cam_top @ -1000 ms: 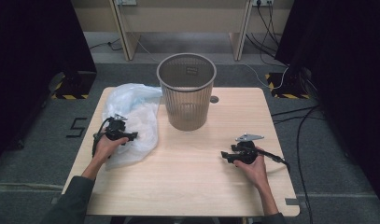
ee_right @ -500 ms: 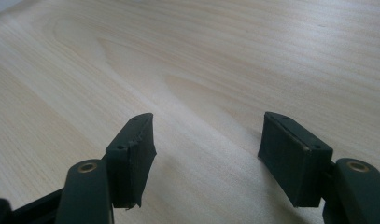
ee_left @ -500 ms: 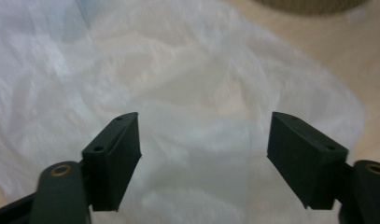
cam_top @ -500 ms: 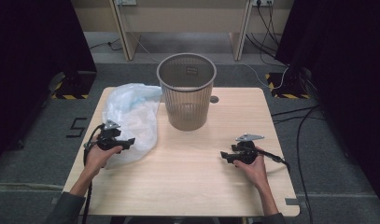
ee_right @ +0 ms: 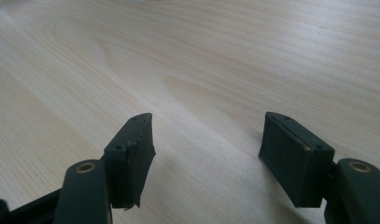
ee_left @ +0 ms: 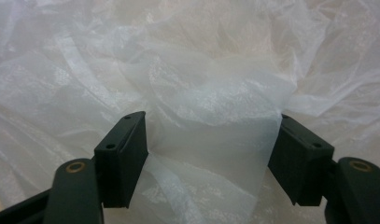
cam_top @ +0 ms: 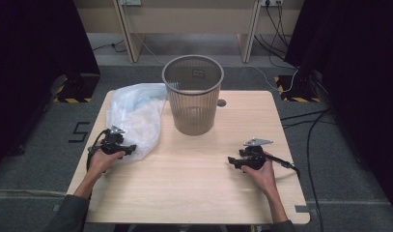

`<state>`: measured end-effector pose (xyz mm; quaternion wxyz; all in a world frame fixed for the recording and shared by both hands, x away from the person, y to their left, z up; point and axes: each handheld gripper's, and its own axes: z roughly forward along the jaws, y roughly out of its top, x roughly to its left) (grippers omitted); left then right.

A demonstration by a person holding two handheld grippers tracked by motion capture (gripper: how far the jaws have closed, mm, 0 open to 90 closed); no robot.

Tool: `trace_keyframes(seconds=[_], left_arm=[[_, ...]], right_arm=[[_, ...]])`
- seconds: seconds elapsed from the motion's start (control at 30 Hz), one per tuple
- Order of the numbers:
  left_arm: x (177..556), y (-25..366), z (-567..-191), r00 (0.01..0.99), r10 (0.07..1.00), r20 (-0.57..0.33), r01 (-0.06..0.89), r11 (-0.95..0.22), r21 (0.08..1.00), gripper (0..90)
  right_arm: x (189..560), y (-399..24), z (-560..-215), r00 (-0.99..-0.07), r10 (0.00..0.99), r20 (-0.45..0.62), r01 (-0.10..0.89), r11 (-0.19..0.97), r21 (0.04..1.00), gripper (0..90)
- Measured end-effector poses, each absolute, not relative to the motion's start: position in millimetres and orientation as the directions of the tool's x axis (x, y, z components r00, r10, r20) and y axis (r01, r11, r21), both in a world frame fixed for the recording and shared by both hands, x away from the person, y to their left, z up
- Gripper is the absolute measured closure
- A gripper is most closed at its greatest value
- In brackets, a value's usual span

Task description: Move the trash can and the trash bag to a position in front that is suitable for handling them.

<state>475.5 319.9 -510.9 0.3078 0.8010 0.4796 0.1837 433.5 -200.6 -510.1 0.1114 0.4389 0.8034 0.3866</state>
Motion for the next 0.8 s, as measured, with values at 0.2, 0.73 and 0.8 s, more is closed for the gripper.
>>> trace_keyframes(seconds=[0.2,0.73,0.8], left_arm=[[471,320,-500,0.47,0.882,-0.033,0.625,-0.306,0.718,21.1],[405,264,-499,0.581,0.812,-0.047,0.536,-0.339,0.773,17.9],[406,263,-506,0.583,0.811,-0.059,0.55,-0.34,0.763,17.9]], right_arm=[[433,-200,-511,-0.592,0.79,0.159,0.614,0.314,0.724,32.3],[432,-201,-512,-0.587,0.793,0.162,0.609,0.301,0.734,28.3],[432,-201,-513,-0.583,0.795,0.166,0.611,0.295,0.734,28.1]])
